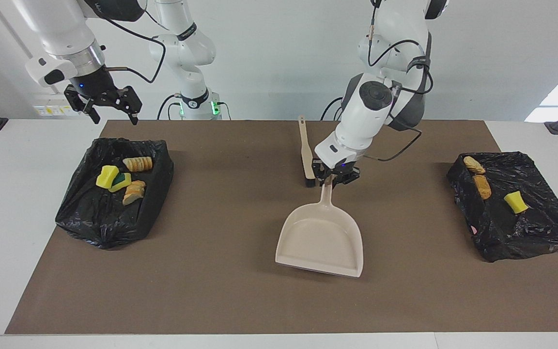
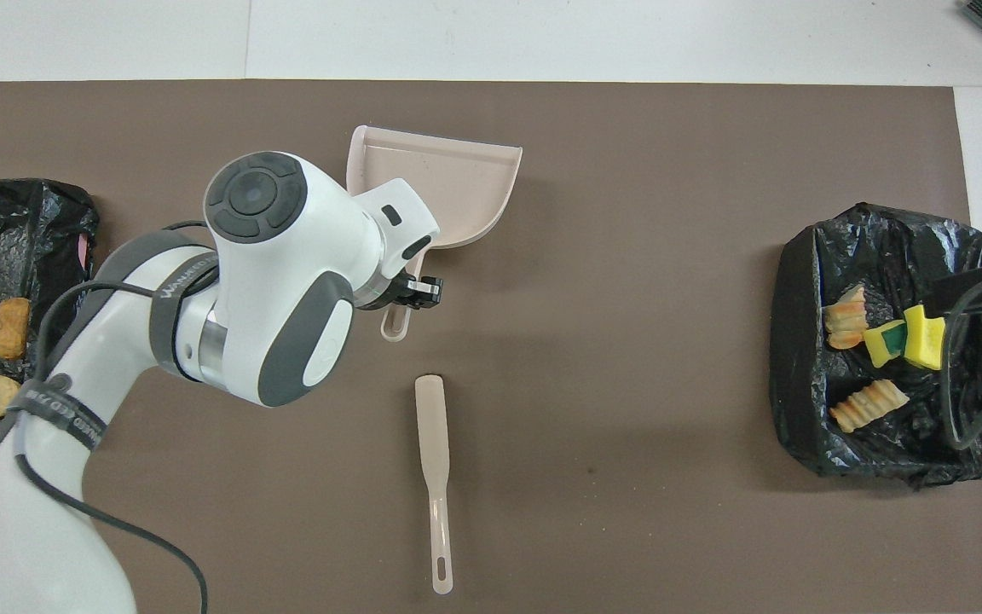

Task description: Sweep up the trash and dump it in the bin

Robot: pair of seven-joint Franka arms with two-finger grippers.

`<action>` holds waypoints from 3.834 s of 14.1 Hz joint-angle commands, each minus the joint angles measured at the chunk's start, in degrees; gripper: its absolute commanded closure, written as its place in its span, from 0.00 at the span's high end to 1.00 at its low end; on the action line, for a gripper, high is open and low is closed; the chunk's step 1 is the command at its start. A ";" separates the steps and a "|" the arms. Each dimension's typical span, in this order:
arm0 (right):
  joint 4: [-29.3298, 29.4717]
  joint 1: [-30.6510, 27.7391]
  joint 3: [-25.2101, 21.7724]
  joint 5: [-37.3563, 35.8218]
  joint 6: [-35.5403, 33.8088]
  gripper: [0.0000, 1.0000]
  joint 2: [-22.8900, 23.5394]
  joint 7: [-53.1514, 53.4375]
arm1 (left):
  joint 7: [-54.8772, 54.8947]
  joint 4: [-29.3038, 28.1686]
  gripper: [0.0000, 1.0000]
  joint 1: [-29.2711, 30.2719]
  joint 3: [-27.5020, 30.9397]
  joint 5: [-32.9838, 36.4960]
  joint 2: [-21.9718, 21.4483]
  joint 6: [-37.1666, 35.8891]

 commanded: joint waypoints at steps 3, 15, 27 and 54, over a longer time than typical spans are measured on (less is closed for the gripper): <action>0.08 0.38 -0.19 0.77 -1.21 1.00 -1.67 0.71 | -11.55 -1.16 0.00 -3.13 1.32 -1.25 1.26 3.92; -0.19 0.73 0.42 0.86 -0.33 1.00 -1.94 5.46 | -13.51 -6.44 0.55 -4.72 1.32 -1.25 3.55 10.87; -0.19 0.65 0.34 0.86 -0.33 1.00 -1.94 5.46 | -9.92 -6.09 1.00 8.71 2.02 -0.81 -3.74 -0.62; -0.19 0.74 0.42 0.94 -0.41 1.00 -1.94 5.46 | 13.65 11.74 1.00 25.95 1.76 10.35 -18.60 -31.84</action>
